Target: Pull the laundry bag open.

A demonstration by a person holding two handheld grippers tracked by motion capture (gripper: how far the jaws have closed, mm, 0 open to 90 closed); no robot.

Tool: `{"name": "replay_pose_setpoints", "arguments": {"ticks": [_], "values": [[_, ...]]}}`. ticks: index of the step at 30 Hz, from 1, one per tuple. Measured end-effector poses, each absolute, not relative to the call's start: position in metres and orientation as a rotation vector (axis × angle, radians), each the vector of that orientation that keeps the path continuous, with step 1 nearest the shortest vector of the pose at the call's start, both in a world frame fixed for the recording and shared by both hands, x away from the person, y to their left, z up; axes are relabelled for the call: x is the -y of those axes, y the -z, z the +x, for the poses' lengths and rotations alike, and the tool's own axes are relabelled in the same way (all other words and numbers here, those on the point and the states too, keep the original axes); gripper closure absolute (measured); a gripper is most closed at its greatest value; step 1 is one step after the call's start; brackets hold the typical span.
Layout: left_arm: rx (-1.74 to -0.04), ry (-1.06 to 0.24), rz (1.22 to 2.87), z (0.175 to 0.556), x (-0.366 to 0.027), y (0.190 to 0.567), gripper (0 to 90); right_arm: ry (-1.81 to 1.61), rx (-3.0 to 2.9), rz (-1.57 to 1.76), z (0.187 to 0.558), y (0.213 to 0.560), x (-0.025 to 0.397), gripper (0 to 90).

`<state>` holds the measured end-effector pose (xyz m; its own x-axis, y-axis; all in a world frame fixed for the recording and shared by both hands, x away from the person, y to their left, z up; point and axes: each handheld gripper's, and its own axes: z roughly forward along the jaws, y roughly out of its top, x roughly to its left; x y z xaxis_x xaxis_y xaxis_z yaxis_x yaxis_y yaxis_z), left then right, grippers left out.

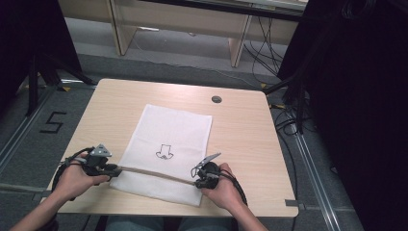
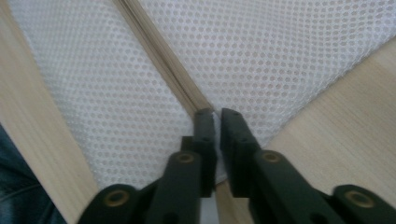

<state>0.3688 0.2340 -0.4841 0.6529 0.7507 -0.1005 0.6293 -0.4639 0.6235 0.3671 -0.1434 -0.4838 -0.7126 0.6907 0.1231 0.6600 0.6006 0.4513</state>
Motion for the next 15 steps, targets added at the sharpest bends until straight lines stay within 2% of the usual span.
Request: {"name": "replay_pose_setpoints", "arguments": {"ticks": [1, 6, 15], "values": [[-1.056, -0.261, 2.205, 0.368, -0.233, 0.482, 55.3, -0.754, -2.736, 1.241, 0.364, 0.482, 0.144, 71.6], [-1.067, -0.287, 2.095, 0.365, -0.237, 0.479, 35.4, -0.81, -2.69, 1.141, 0.36, 0.476, 0.146, 70.6], [-1.042, -0.307, 2.09, 0.36, -0.249, 0.48, 32.3, -0.844, -2.643, 1.142, 0.362, 0.476, 0.156, 64.8]]}}
